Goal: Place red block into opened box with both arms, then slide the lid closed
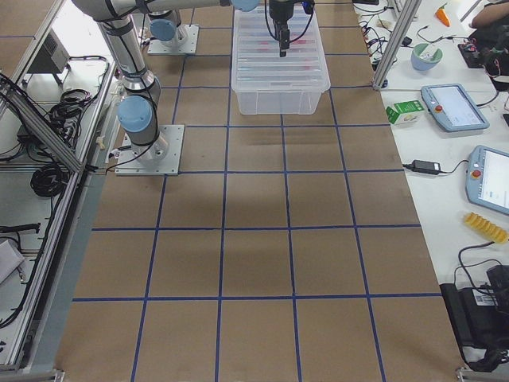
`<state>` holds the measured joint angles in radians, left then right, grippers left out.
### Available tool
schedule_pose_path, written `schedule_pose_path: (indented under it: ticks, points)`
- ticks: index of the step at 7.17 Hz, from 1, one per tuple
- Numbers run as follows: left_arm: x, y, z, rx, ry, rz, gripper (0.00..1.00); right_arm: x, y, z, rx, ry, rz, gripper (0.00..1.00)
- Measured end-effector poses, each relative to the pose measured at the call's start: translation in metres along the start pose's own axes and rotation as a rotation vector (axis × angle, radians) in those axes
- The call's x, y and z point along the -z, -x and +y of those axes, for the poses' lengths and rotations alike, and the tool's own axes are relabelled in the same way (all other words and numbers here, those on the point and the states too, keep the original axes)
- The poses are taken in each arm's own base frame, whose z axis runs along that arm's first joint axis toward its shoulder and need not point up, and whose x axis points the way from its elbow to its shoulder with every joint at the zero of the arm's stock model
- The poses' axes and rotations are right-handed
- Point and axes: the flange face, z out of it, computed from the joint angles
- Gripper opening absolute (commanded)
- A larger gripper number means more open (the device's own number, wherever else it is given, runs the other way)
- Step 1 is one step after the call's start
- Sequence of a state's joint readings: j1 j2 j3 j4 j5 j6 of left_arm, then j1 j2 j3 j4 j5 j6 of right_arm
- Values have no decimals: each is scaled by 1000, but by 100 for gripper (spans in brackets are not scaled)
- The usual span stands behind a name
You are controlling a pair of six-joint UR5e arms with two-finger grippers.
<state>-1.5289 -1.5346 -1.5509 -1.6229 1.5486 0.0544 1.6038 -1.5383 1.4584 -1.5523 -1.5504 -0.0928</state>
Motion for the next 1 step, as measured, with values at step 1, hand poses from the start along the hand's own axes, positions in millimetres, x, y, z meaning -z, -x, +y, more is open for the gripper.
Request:
schedule_pose_path:
  ticks: [1]
  points:
    - [0, 0, 0, 0, 0, -1, 100, -1, 0, 0, 0, 1, -1, 100]
